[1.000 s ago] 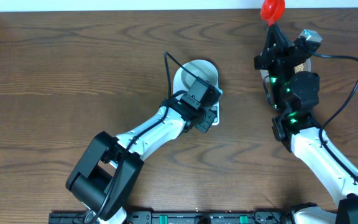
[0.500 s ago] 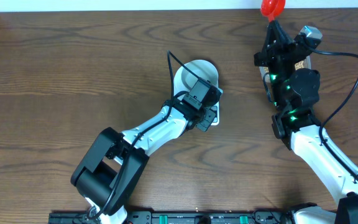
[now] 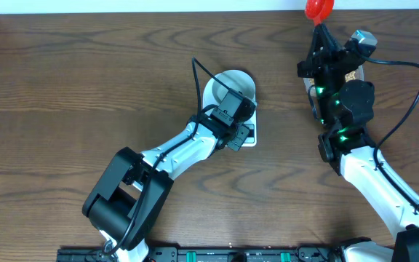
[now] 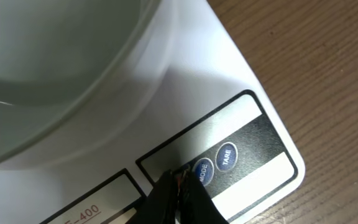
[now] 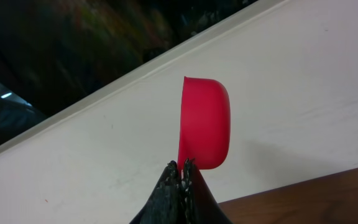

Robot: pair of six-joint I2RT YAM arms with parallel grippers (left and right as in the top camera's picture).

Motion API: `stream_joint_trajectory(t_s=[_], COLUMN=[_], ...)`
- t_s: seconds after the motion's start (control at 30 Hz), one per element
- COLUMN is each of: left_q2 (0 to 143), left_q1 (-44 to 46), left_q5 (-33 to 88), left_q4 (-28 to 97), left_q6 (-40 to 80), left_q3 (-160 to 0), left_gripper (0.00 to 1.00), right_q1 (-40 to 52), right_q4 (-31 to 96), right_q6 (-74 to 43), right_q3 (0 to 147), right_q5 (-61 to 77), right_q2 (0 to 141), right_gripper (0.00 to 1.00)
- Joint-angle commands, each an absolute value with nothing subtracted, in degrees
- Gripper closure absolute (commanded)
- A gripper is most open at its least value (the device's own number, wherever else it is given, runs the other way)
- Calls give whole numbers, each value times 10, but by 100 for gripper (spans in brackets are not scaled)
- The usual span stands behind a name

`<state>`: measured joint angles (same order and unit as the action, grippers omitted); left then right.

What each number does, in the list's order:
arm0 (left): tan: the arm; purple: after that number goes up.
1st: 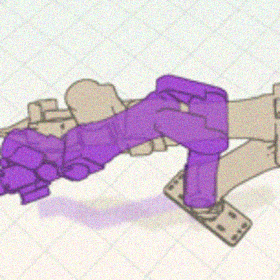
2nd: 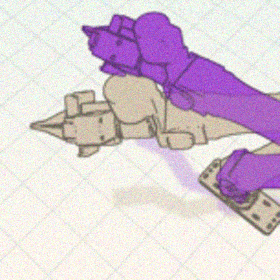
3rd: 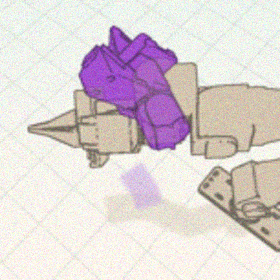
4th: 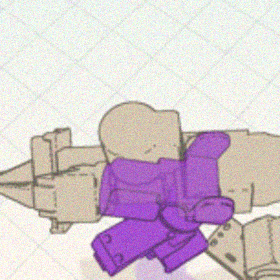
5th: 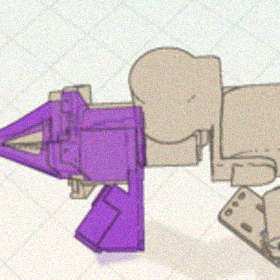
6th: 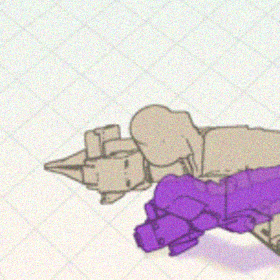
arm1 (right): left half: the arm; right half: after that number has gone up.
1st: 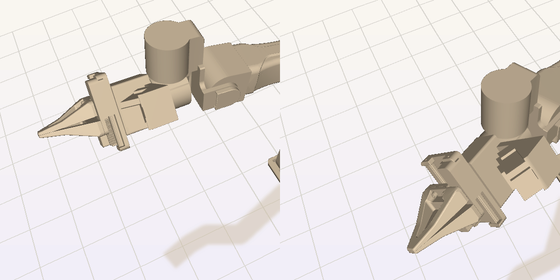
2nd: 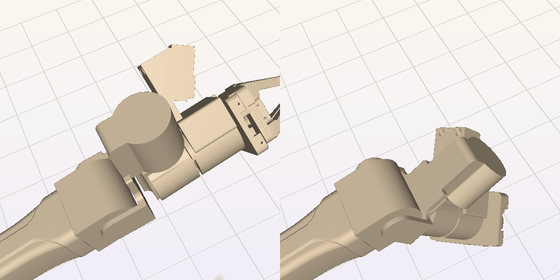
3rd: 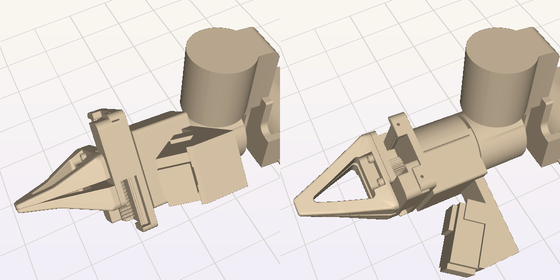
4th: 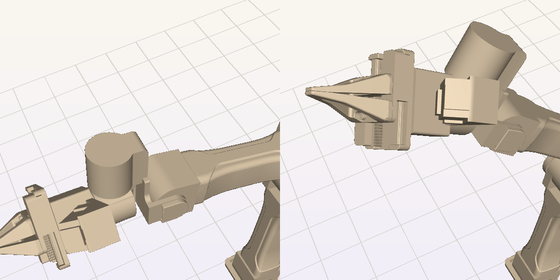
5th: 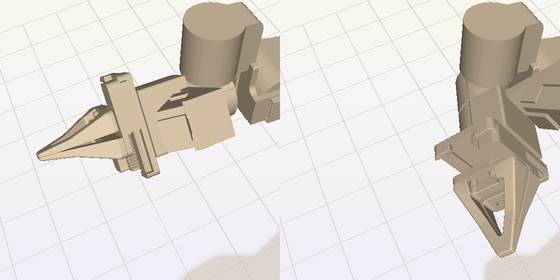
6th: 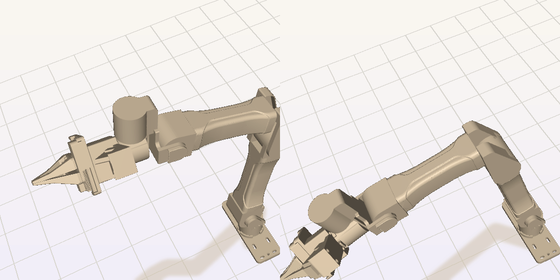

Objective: Scoop item into bowl and weigh 50g on scale

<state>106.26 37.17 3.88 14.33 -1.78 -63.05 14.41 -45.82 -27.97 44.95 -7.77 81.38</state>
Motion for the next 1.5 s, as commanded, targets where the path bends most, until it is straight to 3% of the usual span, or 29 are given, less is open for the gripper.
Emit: stream_joint_trajectory(t_s=[0.0, 1.47], left_q2=[1065, 1100], left_q1=[370, 370], left_q5=[29, 60], left_q4=[142, 169], left_q6=[-25, 34], left_q3=[-633, -621], left_gripper=[93, 93], right_q1=[142, 142], right_q4=[-459, -458], right_q6=[-271, -271], right_q3=[462, 462], right_q5=[-84, -37], right_q2=[819, 819], right_gripper=[99, 99])
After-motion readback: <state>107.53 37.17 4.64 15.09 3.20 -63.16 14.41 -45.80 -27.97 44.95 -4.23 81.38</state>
